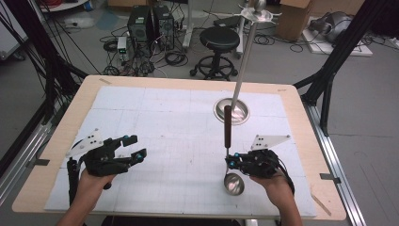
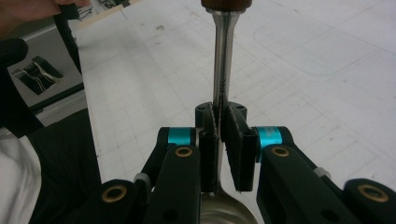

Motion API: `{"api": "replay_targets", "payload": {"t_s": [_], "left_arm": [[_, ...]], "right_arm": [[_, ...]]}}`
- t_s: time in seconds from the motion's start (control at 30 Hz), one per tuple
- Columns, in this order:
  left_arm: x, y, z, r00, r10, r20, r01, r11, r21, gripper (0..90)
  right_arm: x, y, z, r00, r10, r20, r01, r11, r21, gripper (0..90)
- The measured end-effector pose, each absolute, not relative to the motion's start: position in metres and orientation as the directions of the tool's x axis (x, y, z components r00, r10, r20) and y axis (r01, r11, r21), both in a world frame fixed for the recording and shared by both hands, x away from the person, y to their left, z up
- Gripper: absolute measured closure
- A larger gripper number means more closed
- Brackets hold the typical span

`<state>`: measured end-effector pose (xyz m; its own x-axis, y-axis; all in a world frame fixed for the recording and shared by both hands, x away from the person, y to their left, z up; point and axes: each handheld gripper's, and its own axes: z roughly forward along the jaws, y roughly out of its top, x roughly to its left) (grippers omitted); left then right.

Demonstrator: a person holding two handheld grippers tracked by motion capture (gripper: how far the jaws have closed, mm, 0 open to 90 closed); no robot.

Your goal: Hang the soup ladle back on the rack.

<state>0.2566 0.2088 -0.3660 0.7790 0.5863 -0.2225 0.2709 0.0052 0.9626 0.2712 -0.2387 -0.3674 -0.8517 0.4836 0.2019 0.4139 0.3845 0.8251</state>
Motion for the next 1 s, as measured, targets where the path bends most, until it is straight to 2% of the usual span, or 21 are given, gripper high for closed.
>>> {"api": "replay_targets", "payload": {"t_s": [0.73,1.0], "left_arm": [[0.265,0.171,-0.340,0.843,0.513,-0.163,0.208,-0.031,0.978,34.3],[0.269,0.146,-0.332,0.871,0.475,-0.123,0.174,-0.063,0.983,34.5]], "right_arm": [[0.277,-0.213,-0.356,-0.873,0.446,0.194,0.387,0.396,0.833,83.8],[0.279,-0.205,-0.356,-0.876,0.437,0.204,0.394,0.404,0.826,83.8]]}}
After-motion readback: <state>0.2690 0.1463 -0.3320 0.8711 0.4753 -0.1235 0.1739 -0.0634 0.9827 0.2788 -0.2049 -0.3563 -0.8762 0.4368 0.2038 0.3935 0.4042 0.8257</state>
